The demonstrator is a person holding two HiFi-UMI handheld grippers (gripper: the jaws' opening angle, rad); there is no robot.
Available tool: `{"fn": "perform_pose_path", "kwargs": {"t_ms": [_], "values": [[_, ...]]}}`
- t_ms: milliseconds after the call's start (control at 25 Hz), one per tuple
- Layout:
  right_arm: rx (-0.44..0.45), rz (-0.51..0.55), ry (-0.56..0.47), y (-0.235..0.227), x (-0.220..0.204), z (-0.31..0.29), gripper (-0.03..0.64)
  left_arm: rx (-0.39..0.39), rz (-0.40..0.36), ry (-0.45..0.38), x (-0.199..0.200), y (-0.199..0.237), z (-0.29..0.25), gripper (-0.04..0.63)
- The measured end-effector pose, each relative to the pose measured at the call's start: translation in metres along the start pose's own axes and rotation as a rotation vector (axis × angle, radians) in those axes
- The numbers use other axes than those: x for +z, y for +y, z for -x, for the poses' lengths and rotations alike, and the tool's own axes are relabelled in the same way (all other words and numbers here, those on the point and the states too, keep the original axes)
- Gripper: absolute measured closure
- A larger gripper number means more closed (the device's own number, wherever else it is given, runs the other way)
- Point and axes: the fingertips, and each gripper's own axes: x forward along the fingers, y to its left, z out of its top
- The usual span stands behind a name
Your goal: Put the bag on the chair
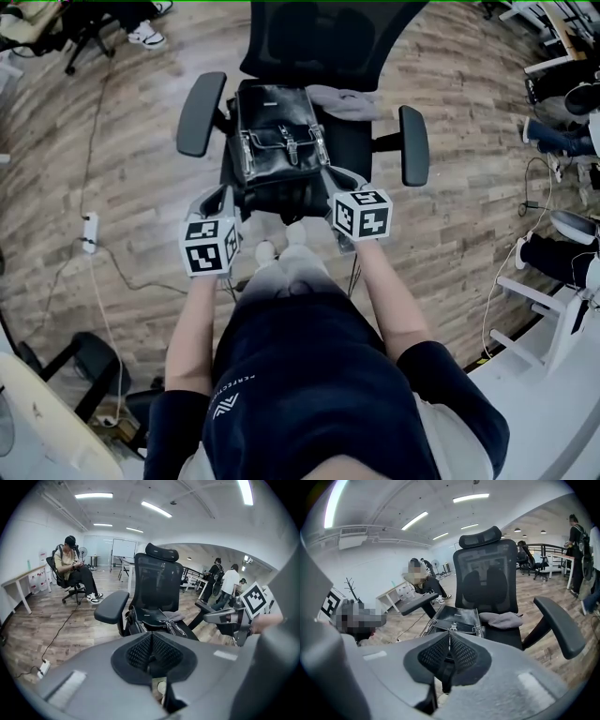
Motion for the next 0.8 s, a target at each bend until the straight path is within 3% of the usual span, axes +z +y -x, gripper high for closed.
{"fn": "perform_pose_path", "kwargs": {"t_ms": [440, 800], "values": [[-0.016, 0.038, 0.024, 0.014, -0.003, 0.011, 0.615, -0.029, -0.001, 0.002, -0.003, -0.001, 0.012, 0.577], [-0.042, 0.006, 0.027, 0.018, -0.006, 0.017, 0.615, -0.024, -0.012, 0.01, -0.006, 0.007, 0.021, 0.577]]}}
